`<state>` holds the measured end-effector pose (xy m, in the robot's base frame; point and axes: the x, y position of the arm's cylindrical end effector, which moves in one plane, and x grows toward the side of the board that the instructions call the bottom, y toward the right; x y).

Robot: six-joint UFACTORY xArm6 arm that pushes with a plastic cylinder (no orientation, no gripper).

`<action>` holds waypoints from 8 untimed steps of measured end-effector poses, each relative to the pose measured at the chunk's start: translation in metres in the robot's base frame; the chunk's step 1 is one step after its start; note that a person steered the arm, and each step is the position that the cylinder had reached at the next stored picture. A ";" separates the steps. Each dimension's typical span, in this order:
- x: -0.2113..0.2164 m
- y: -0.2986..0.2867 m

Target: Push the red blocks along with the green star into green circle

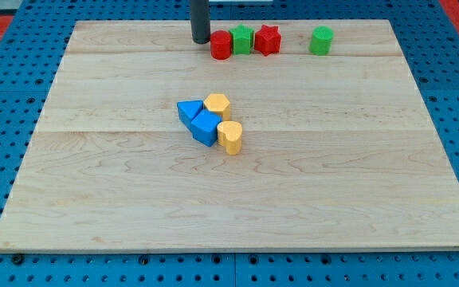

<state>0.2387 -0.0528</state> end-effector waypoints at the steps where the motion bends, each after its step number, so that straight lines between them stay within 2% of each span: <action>1: 0.003 0.000; 2: 0.018 -0.014; 3: 0.018 -0.002; 5: -0.008 0.083; 6: 0.006 0.087; 8: 0.045 0.050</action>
<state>0.2839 -0.0024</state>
